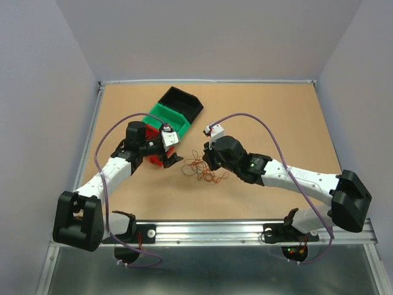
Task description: Untangle the cables
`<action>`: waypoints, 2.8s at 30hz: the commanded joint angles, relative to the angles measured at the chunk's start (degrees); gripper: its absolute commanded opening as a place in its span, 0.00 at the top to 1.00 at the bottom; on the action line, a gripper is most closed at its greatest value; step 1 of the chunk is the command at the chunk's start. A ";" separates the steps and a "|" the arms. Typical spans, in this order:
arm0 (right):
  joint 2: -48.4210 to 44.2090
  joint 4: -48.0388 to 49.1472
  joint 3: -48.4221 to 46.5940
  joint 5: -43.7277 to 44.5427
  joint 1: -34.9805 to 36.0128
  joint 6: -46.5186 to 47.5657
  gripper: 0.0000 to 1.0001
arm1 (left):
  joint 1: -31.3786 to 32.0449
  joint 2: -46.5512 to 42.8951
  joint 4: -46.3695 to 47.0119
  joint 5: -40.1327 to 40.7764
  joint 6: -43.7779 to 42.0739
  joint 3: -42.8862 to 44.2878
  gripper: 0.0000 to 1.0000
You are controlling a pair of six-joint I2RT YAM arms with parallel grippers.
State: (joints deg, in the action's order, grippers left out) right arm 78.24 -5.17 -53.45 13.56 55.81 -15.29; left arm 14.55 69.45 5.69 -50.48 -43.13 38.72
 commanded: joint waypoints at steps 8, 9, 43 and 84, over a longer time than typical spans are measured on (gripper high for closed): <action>-3.53 2.62 1.68 -1.35 0.00 1.23 0.99 | 4.88 -1.77 -0.42 4.07 -3.27 0.39 0.03; -3.70 2.79 1.77 -1.17 0.09 1.14 0.99 | 4.97 -1.77 -0.42 4.07 -3.36 0.30 0.05; -11.00 12.38 8.10 -2.40 0.00 -2.02 0.99 | 10.94 -0.20 -2.18 -4.10 -11.36 -0.93 0.51; -9.33 12.46 7.92 1.20 0.09 -2.81 0.99 | 10.15 -6.17 -4.30 -4.98 -4.07 0.83 0.18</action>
State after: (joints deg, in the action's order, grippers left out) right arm 68.75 3.92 -46.74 12.40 55.81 -17.45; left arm 24.93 66.06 -2.57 -55.20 -51.22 39.46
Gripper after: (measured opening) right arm 0.033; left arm 0.809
